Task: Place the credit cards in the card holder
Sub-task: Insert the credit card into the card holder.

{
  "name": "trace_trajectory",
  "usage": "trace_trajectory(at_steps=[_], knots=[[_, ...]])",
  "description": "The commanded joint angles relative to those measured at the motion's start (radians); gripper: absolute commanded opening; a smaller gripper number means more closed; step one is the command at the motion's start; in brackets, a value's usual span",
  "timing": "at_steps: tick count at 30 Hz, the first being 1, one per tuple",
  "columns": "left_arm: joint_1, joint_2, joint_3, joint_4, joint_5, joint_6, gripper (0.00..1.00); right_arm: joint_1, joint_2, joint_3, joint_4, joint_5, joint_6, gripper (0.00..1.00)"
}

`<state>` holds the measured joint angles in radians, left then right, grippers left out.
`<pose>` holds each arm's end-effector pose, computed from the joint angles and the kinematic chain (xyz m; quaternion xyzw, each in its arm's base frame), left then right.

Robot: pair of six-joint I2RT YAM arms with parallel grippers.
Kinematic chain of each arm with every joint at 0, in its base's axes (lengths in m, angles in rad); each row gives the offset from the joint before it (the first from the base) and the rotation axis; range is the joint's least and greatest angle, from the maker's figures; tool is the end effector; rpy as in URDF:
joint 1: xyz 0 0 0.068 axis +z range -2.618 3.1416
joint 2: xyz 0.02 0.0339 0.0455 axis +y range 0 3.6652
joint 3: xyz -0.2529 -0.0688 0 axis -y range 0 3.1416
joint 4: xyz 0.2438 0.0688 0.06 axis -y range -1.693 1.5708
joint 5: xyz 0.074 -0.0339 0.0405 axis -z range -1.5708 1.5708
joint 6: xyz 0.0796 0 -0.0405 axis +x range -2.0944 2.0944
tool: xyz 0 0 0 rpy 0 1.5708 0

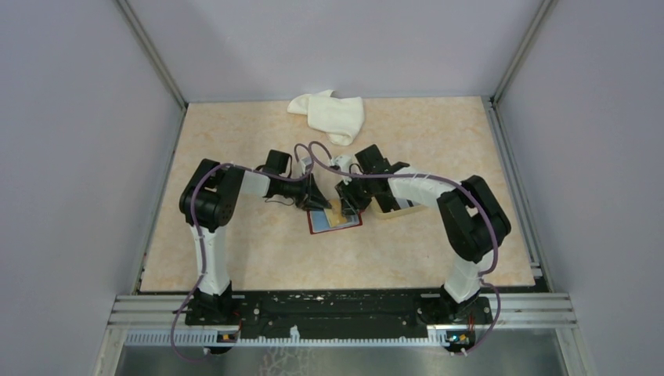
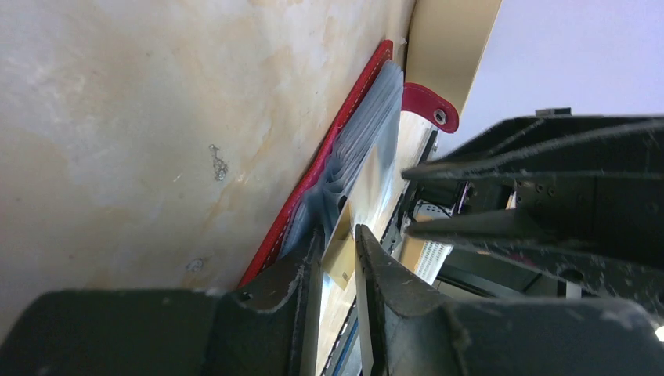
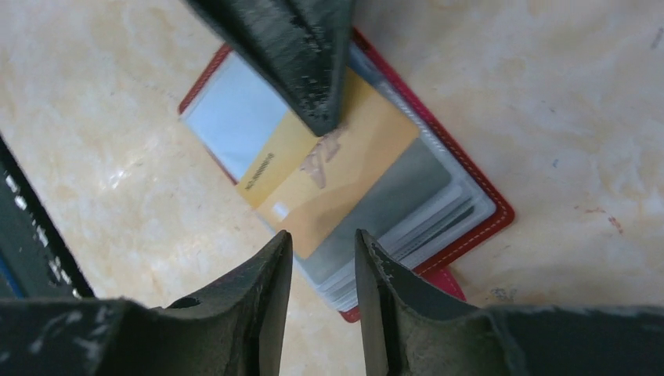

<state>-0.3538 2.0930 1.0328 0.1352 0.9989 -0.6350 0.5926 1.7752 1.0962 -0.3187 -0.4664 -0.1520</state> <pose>0.3409 -0.1973 0.0558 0.0338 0.8456 -0.5320 0.0297 0.2931 0.2405 0.1328 -0.4003 0.8456 0.2764 0.2199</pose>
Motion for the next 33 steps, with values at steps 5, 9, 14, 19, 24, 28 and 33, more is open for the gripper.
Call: trace_trajectory(at_steps=[5,9,14,19,24,28,33], knots=[[-0.014,0.045,0.003,-0.005,-0.060,0.028,0.30,0.136,-0.167,0.015,-0.051,-0.145,-0.390,0.33],[-0.014,0.054,0.003,0.000,-0.061,0.029,0.31,0.264,-0.154,0.015,-0.039,-0.016,-0.614,0.18],[-0.014,0.064,-0.010,0.035,-0.055,0.016,0.32,0.331,-0.047,0.092,0.017,0.183,-0.607,0.00],[-0.014,0.077,-0.022,0.066,-0.051,0.009,0.32,0.377,0.019,0.072,0.110,0.394,-0.640,0.00],[-0.013,0.081,-0.032,0.082,-0.051,0.004,0.32,0.377,0.068,0.083,0.119,0.463,-0.639,0.00],[-0.013,0.078,-0.038,0.085,-0.052,0.004,0.32,0.378,0.080,0.076,0.126,0.476,-0.634,0.00],[-0.014,0.073,-0.046,0.094,-0.053,0.004,0.32,0.377,0.072,0.062,0.104,0.525,-0.616,0.00]])
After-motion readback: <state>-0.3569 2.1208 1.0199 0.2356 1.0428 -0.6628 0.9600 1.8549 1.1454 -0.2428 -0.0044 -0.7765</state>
